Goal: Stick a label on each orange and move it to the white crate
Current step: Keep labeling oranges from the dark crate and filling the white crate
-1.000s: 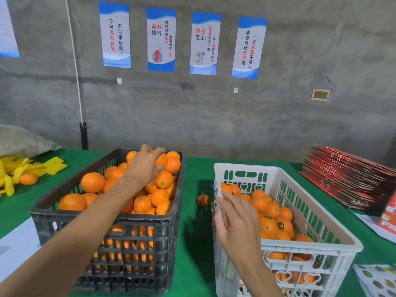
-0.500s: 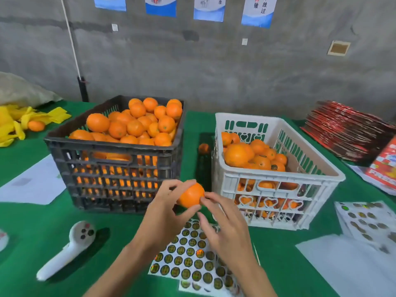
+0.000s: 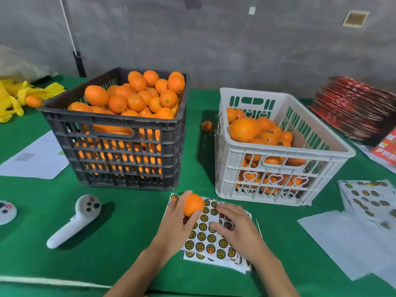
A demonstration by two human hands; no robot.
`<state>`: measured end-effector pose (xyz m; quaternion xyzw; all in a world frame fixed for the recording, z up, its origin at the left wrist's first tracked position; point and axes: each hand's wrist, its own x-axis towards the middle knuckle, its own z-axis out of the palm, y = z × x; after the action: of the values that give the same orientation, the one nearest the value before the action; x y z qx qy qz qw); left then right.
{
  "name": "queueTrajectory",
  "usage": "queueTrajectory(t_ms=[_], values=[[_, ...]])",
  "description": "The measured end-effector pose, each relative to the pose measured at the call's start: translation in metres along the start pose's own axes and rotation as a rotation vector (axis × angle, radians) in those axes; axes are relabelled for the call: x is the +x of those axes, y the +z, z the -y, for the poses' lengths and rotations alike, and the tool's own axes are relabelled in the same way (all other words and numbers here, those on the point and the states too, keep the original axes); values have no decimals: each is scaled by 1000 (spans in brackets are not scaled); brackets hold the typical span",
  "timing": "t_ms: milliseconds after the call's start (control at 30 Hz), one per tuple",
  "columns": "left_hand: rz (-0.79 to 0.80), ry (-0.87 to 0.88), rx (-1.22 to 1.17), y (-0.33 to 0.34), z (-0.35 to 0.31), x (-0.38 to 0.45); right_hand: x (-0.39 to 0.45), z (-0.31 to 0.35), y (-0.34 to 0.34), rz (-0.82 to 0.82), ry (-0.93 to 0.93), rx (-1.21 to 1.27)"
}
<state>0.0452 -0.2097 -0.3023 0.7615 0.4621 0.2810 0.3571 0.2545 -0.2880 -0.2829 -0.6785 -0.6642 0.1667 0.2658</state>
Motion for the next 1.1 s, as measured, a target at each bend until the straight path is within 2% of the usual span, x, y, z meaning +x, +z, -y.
queueTrajectory(t_ms=[333, 433, 633, 767, 933, 1100], values=[[21, 37, -78, -2, 6, -3, 36, -10, -9, 93, -126, -109], [21, 36, -79, -2, 8, -4, 40, -12, -6, 32, -101, 43], [23, 49, -102, -2, 8, -4, 45, -4, -3, 2, 83, 371], [8, 3, -138, -4, 4, -4, 45, 11, -1, -183, 165, 450], [-63, 14, -328, -17, -20, 2, 45, 59, -5, -384, -25, 474], [-113, 122, -495, -47, -64, 19, 50, 98, -40, -449, -122, 661]])
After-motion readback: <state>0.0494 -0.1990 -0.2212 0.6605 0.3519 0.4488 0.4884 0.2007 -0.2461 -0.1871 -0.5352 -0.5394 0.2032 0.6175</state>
